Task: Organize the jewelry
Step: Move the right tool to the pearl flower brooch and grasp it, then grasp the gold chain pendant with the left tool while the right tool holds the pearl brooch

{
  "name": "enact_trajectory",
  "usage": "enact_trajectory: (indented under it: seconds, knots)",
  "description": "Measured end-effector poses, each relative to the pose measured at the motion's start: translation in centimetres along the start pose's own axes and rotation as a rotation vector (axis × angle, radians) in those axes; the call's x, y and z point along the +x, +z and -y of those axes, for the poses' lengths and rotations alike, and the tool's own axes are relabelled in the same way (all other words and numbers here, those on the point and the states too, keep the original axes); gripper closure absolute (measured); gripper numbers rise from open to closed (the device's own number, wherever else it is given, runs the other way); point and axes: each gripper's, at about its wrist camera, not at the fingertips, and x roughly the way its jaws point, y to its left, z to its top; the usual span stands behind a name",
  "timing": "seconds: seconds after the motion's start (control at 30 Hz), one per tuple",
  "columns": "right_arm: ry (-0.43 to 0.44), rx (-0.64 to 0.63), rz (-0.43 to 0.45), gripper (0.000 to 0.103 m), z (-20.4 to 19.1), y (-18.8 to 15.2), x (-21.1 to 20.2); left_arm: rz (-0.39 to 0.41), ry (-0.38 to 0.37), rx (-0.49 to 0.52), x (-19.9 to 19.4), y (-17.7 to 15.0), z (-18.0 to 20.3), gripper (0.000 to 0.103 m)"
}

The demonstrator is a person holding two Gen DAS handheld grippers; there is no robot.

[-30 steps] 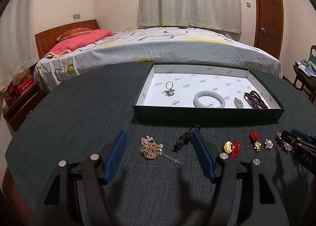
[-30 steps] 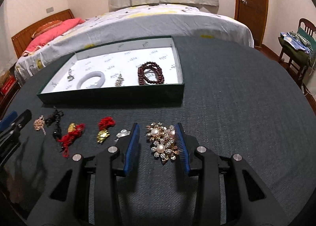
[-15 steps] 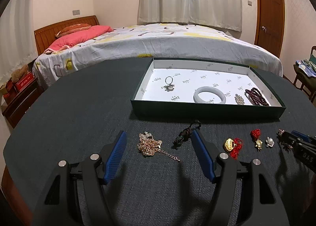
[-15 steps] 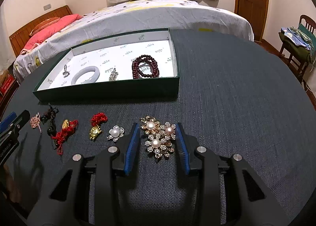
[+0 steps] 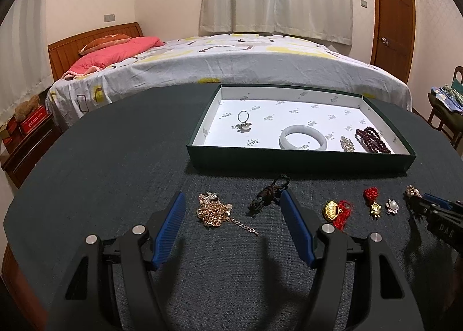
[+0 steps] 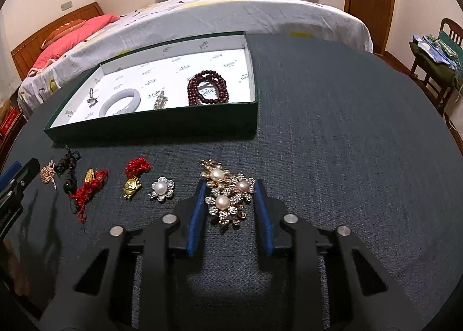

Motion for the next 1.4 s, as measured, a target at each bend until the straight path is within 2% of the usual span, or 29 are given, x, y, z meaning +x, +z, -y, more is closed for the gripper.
enact_trajectory:
  seconds: [0.17, 0.73, 1.13, 1.3, 1.33, 1.4]
  knots:
    - [0.033, 0.017, 0.002, 0.074, 0.1, -0.3, -0.3, -0.004, -0.001, 0.002, 0.0, 0.0, 0.1, 0.037]
    - [0.062, 0.008, 0.01, 0.074, -0.7, -0.9, -0.8, -0.024, -0.011, -0.008, 0.4, -0.1, -0.2, 0.037]
    - [0.094, 0.007, 0.009, 0.074, -1.0, -1.2, -0.9, -0.098, -0.019, -0.065, 1.9, -0.2, -2.0, 0.037]
    - [0.101, 0.01, 0.013, 0.074, -1.0, -1.1, -1.0, -0.121, -0.013, -0.054, 2.7, 0.0, -2.3, 0.038]
    - [0.102, 0.011, 0.013, 0.074, -1.0, -1.1, -1.0, -0.127, -0.013, -0.055, 2.9, 0.1, -2.4, 0.038]
    - [0.102, 0.011, 0.013, 0.074, -1.0, -1.1, -1.0, -0.143, -0.026, -0.06, 3.3, 0.2, -2.7, 0.046]
